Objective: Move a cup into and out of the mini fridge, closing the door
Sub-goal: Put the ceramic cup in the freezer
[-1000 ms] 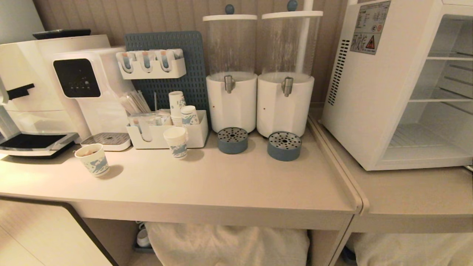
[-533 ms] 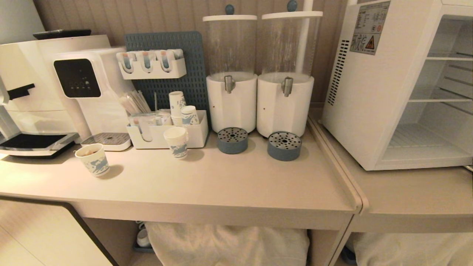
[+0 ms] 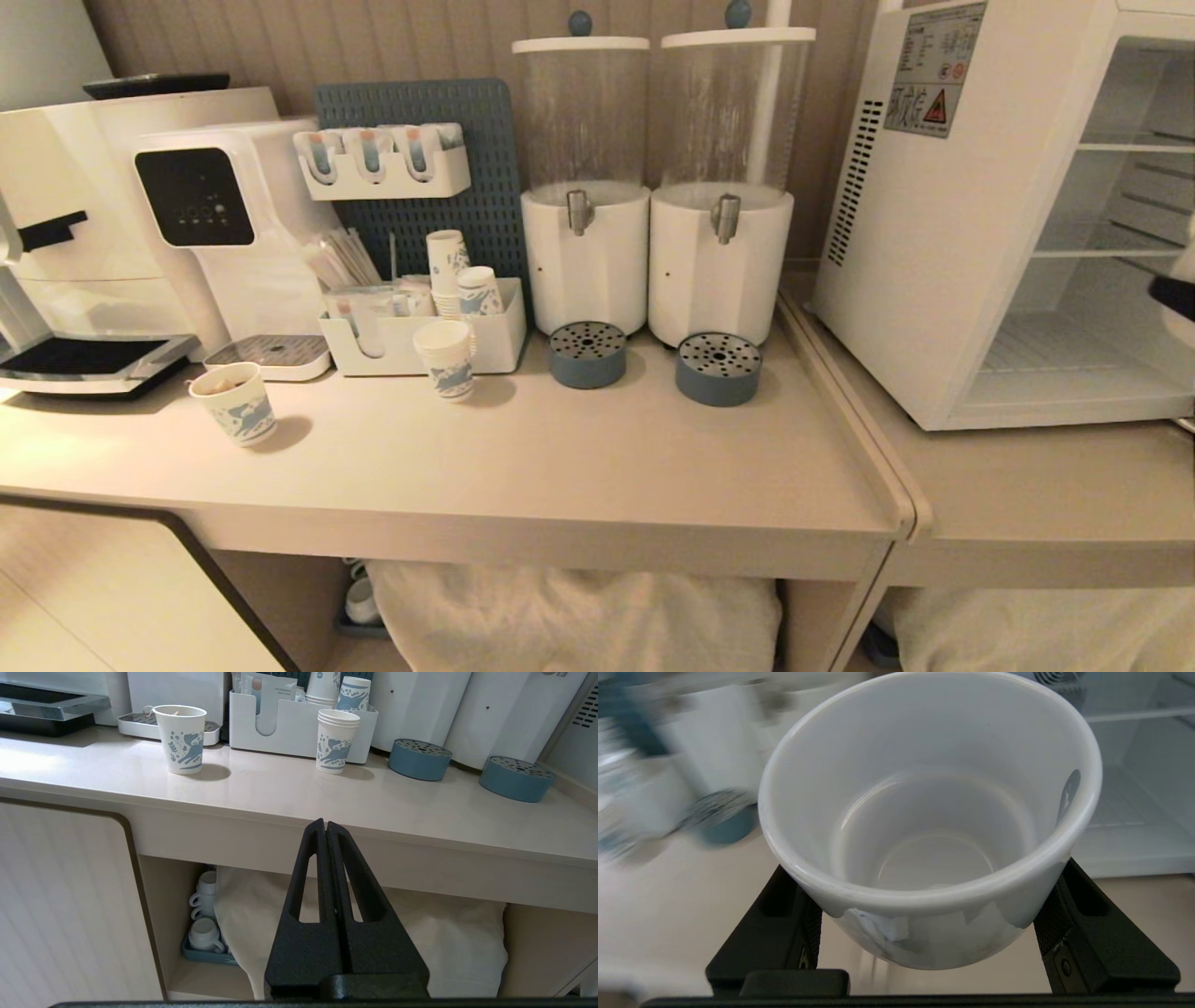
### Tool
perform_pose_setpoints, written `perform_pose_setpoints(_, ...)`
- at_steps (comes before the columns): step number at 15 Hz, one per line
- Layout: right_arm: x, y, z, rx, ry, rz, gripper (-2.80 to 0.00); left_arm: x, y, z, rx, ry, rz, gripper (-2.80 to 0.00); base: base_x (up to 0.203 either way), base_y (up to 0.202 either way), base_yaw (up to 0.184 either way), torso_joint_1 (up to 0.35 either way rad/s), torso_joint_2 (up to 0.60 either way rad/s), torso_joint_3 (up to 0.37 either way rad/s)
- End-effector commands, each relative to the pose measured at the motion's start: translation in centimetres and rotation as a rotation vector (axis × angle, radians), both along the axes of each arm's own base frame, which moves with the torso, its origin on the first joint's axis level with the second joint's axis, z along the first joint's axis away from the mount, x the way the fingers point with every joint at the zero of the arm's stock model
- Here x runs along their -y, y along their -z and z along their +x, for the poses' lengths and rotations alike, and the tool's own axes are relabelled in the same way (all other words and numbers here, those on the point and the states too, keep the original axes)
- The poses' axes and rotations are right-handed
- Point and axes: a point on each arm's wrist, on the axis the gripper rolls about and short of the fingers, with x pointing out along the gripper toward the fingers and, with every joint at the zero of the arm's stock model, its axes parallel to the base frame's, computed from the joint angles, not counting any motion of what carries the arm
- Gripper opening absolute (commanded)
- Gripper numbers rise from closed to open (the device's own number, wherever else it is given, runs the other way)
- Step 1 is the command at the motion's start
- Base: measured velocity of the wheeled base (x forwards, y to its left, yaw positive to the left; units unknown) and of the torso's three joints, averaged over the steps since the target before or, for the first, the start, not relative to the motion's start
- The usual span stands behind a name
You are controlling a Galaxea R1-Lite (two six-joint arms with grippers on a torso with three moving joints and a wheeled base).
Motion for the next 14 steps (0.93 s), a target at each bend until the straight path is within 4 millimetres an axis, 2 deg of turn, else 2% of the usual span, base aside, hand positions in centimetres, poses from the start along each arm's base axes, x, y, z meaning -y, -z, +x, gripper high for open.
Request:
perform_pose_setpoints(1,0.2,2.7,7.0,-0.099,0.052,0.011,-2.80,0.0,1.1,0.3,-0.035,0.000,-0.001,-2.80,0.000,0.000,0.000,0.000,0.00,0.000)
perform_pose_setpoints(3,0.7,4.1,10.7,-0.080,0.138,0.031,-2.80,0.0,1.1,0.3,-0.035,0.000,-0.001,-2.80,0.000,0.000,0.000,0.000,0.00,0.000)
perform_pose_setpoints(4,1.2,4.7,12.1,-0.067,0.176,0.041,-2.80,0.0,1.1,0.3,-0.035,0.000,-0.001,-2.80,0.000,0.000,0.000,0.000,0.00,0.000)
perform_pose_setpoints(6,3.4,5.8,13.9,-0.031,0.277,0.096,-2.80,0.0,1.1,0.3,-0.035,0.000,0.000,-2.80,0.000,0.000,0.000,0.000,0.00,0.000)
perform_pose_setpoints(9,7.6,7.5,15.3,-0.042,0.405,0.131,-2.80,0.0,1.1,0.3,-0.035,0.002,0.002,-2.80,0.000,0.000,0.000,0.000,0.00,0.000)
perform_pose_setpoints(11,9.8,7.9,15.8,-0.025,0.444,0.136,-2.80,0.0,1.1,0.3,-0.035,0.000,0.000,-2.80,0.000,0.000,0.000,0.000,0.00,0.000)
perform_pose_setpoints(14,12.1,8.5,16.8,-0.027,0.471,0.136,-2.80,0.0,1.1,0.3,-0.035,0.002,0.000,-2.80,0.000,0.000,0.000,0.000,0.00,0.000)
